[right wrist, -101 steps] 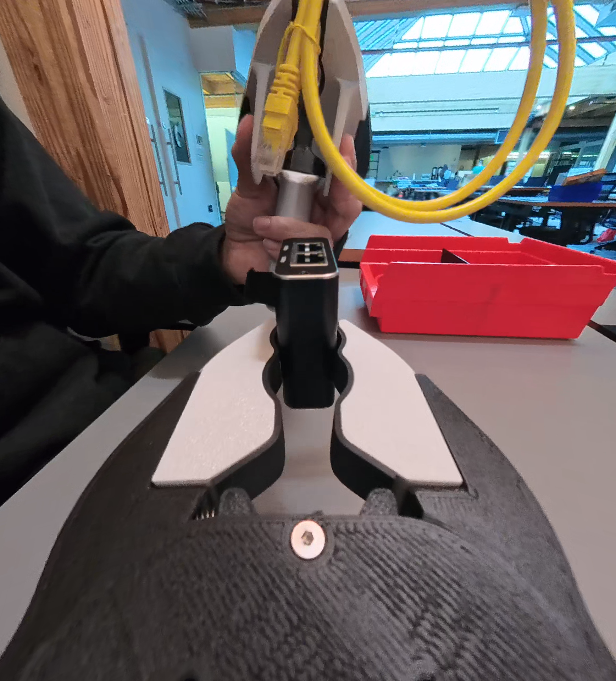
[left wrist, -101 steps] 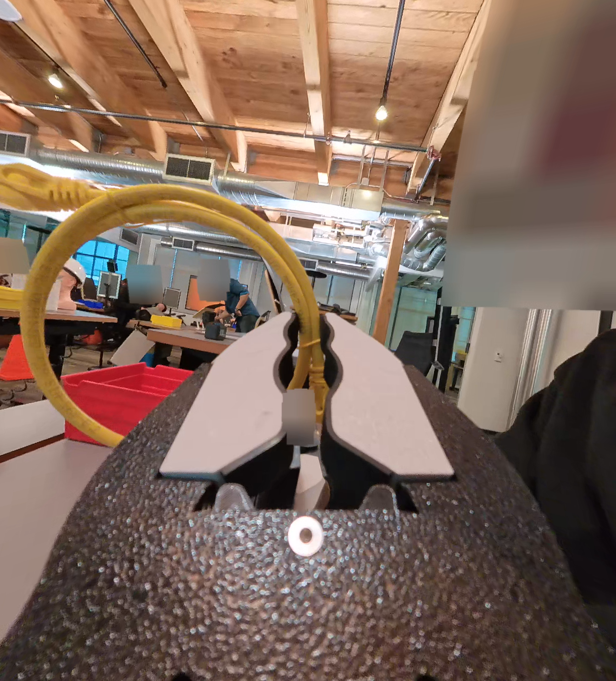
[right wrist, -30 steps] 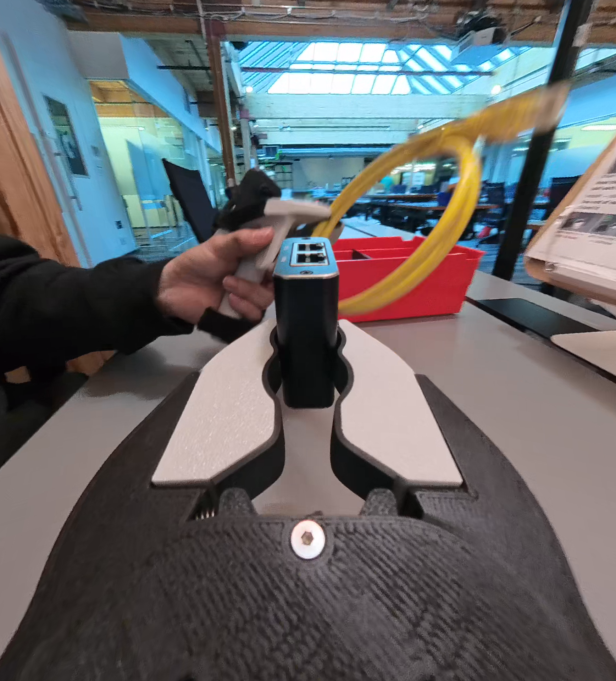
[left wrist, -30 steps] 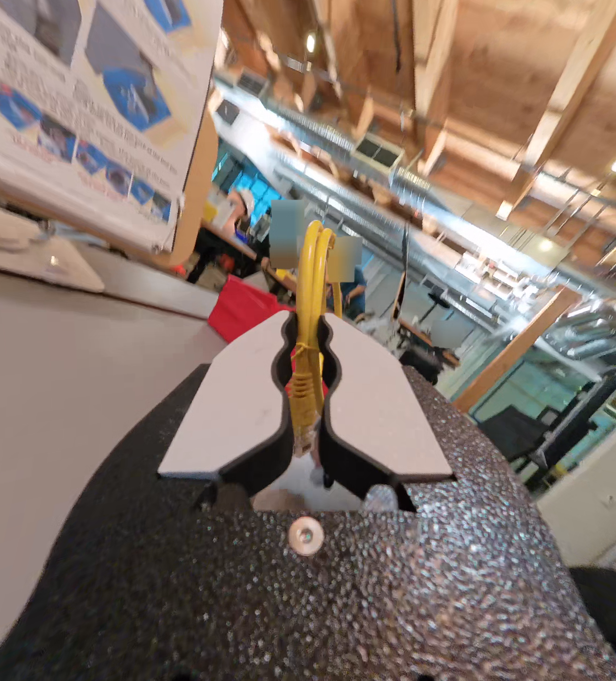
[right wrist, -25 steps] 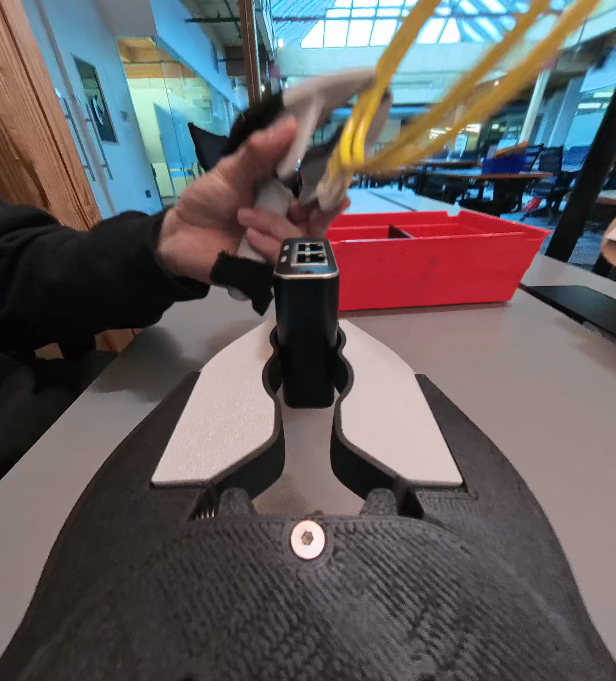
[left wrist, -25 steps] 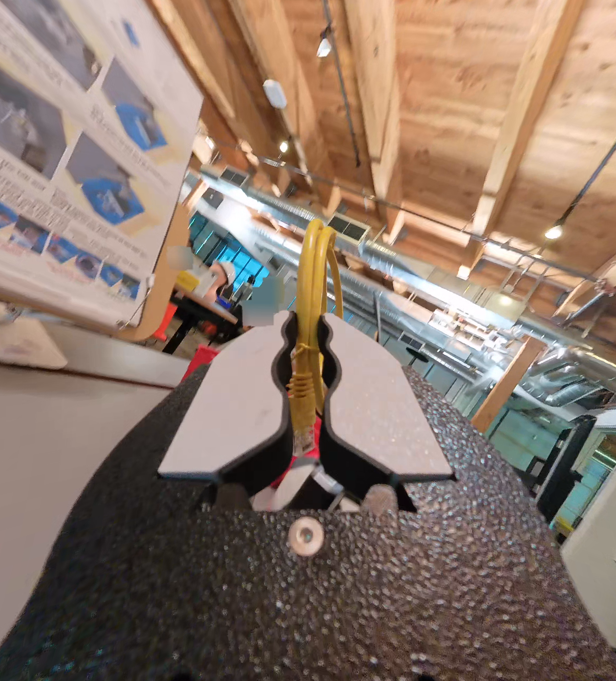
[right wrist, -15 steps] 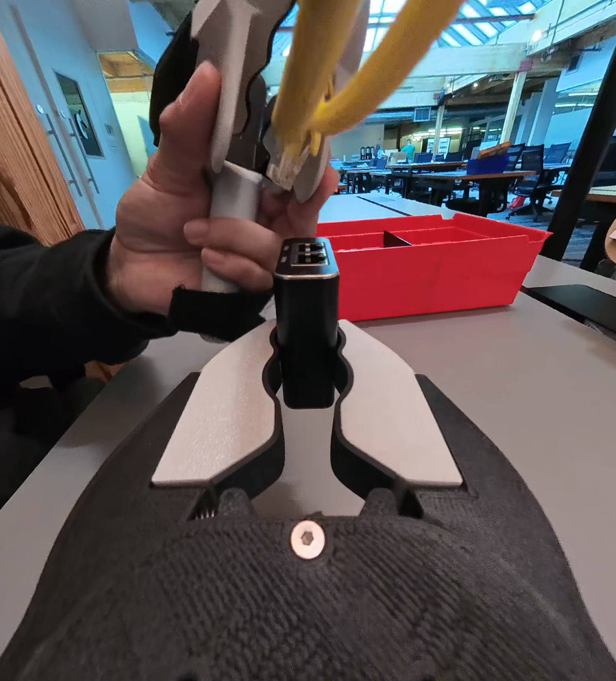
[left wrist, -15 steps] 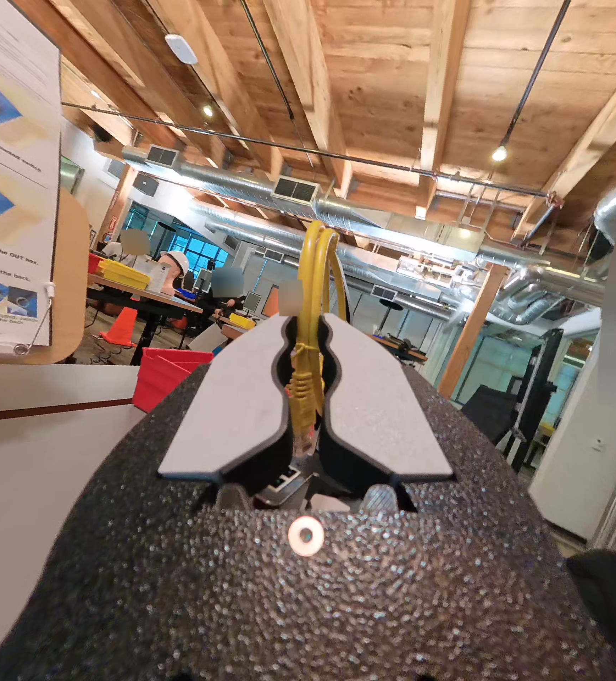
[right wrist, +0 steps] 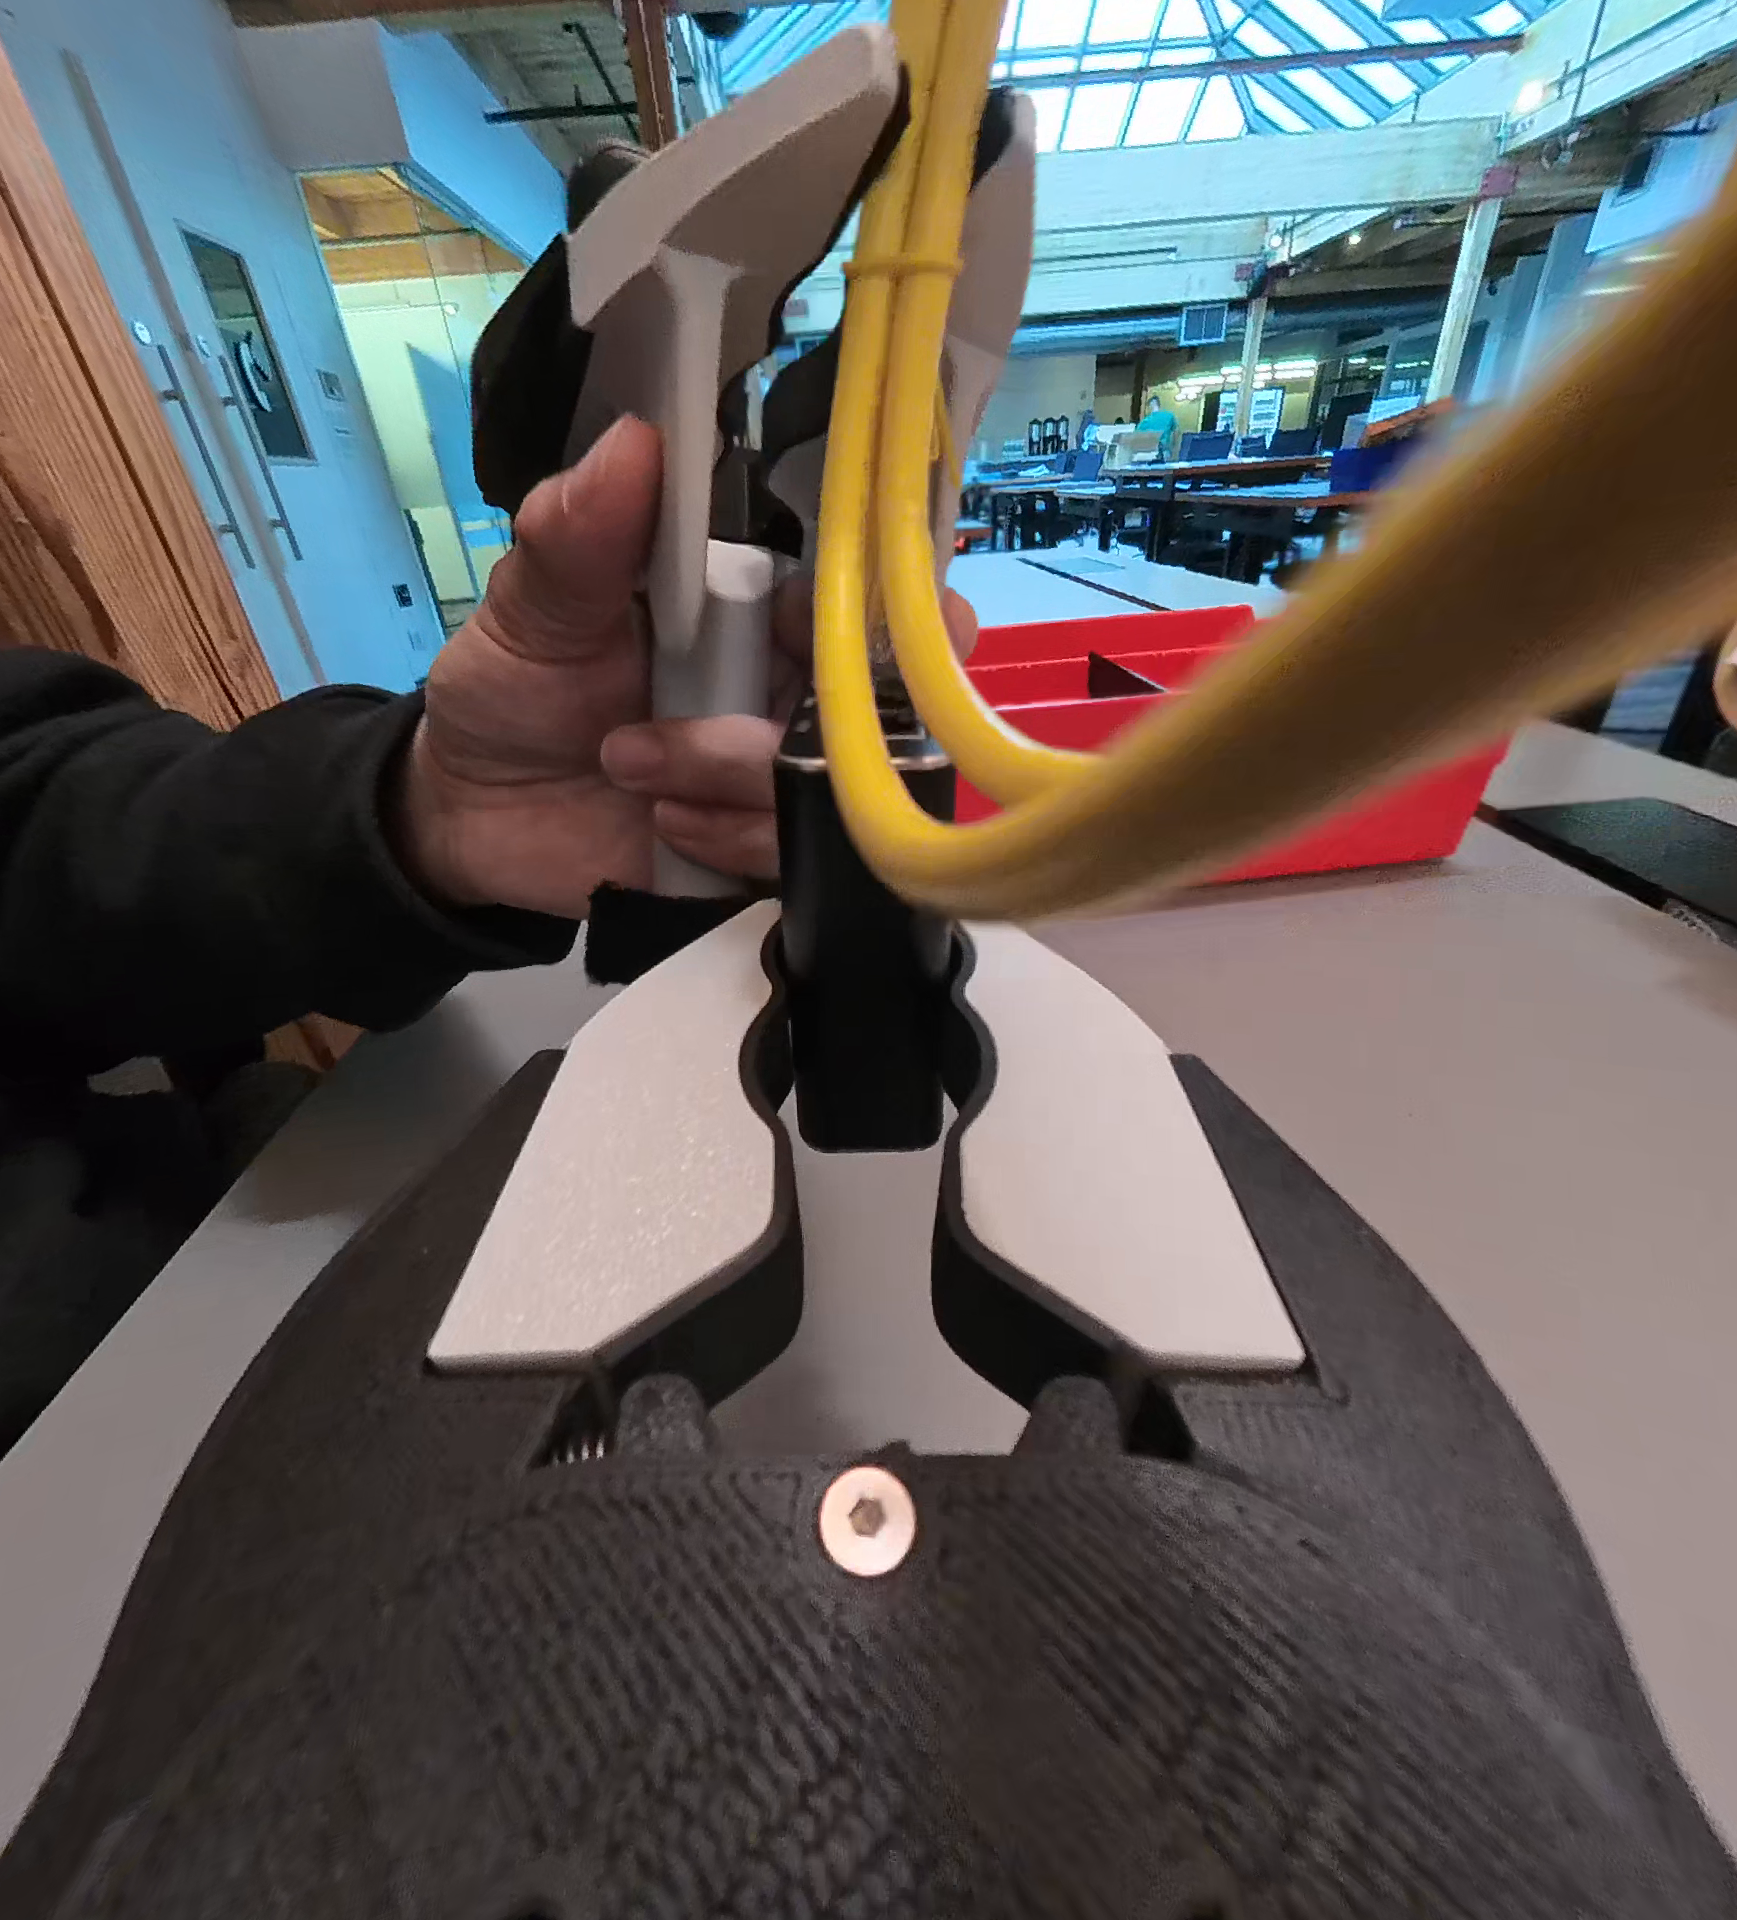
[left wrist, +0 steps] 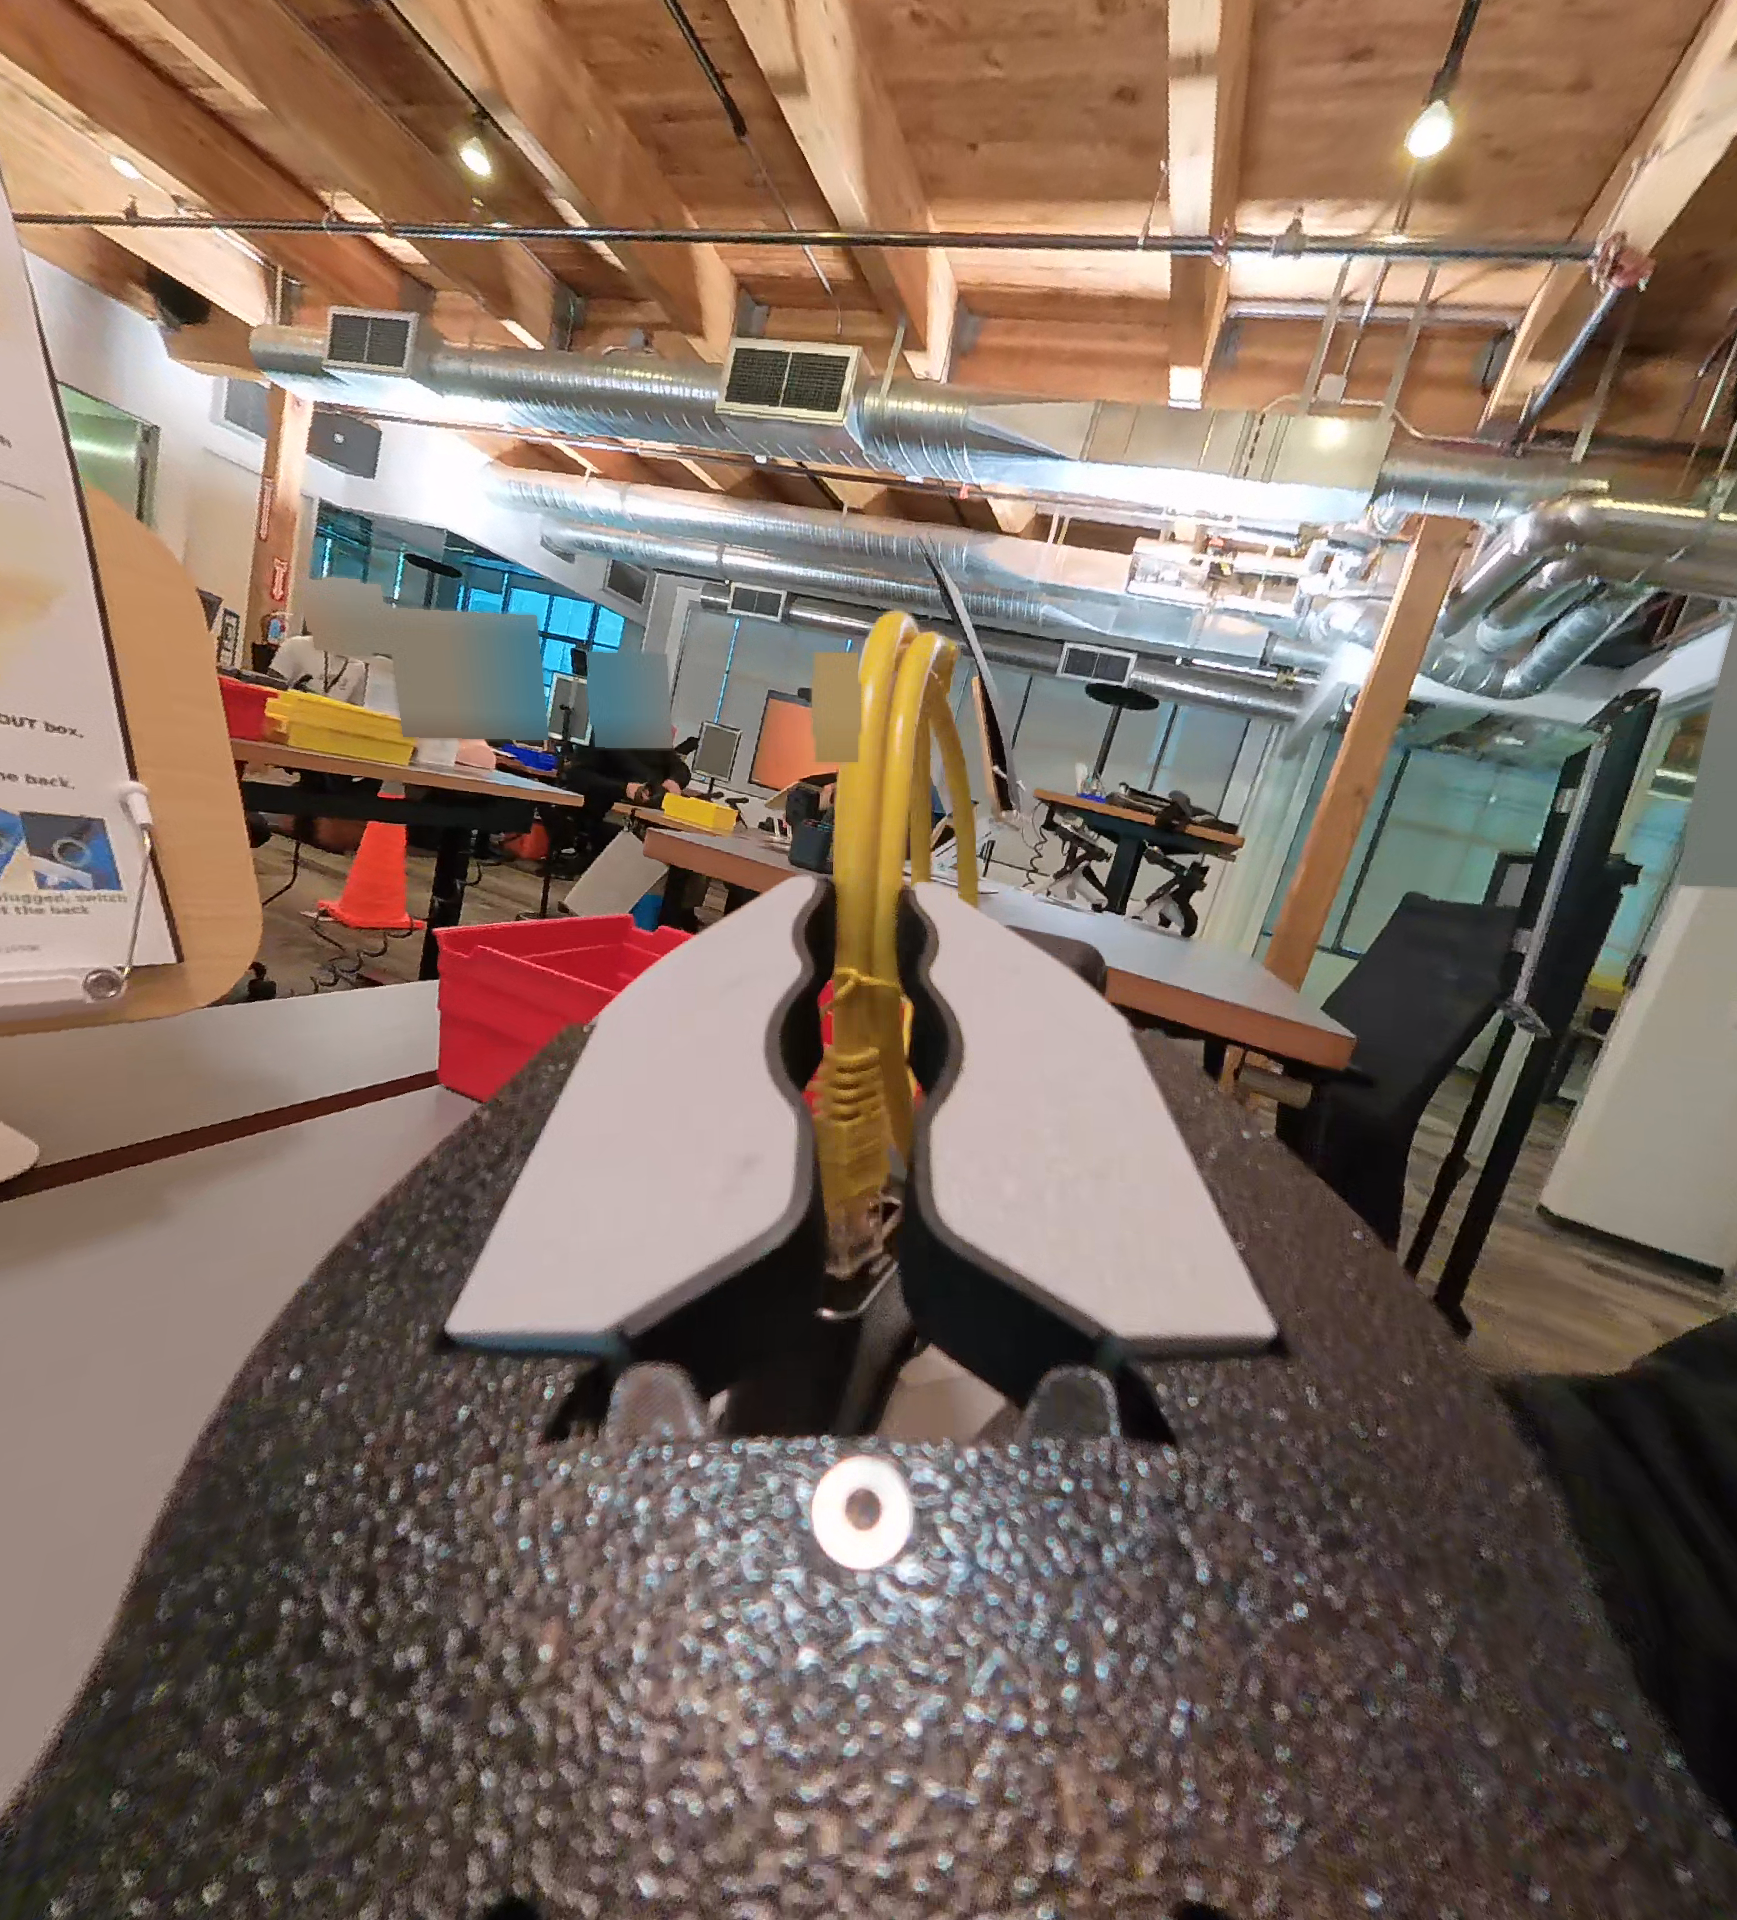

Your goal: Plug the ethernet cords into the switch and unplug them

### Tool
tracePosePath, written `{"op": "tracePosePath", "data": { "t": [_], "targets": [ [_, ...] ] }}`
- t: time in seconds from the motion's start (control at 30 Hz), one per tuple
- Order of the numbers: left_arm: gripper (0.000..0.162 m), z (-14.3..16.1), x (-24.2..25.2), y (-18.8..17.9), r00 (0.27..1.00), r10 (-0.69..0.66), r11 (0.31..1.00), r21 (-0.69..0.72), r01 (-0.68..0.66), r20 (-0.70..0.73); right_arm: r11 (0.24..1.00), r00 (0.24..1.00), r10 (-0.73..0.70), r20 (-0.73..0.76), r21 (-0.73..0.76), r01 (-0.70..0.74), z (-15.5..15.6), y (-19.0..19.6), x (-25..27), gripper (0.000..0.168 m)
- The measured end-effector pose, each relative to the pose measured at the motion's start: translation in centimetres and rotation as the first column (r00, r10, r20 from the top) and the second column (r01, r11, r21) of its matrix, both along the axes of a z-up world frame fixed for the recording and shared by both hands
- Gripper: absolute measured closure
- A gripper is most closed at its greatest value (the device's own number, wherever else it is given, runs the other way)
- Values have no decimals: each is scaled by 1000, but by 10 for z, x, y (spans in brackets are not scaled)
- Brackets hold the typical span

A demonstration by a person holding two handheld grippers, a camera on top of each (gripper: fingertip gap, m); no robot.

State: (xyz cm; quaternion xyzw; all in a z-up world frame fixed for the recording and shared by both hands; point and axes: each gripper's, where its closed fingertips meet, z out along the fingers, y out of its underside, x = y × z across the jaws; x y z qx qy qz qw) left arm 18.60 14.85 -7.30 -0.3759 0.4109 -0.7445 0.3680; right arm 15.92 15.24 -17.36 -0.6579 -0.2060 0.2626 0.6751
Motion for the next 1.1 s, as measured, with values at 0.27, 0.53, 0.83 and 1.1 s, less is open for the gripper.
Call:
{"op": "tracePosePath", "data": {
  "t": [0.27, 0.53, 0.83, 1.1],
  "targets": [
    [151, 1, -3, 1, 1000, 13, 998, 59, -12, -24, 1000, 999, -8, -32, 10, 9, 4, -1, 5, 143],
    [151, -4, 2, 5, 998, 7, 999, -51, -10, -56, 1000, 997, -20, 80, -20, 22, -5, 0, 2, 143],
    [151, -1, 9, 3, 999, 18, 1000, -5, -18, -45, 1000, 1000, -16, 2, 13, 16, 4, -3, 8, 143],
    [151, 8, 0, -1, 1000, 1, 998, 63, 0, -16, 1000, 995, 10, -101, 28, -7, 12, -4, 8, 142]
  ]
}}
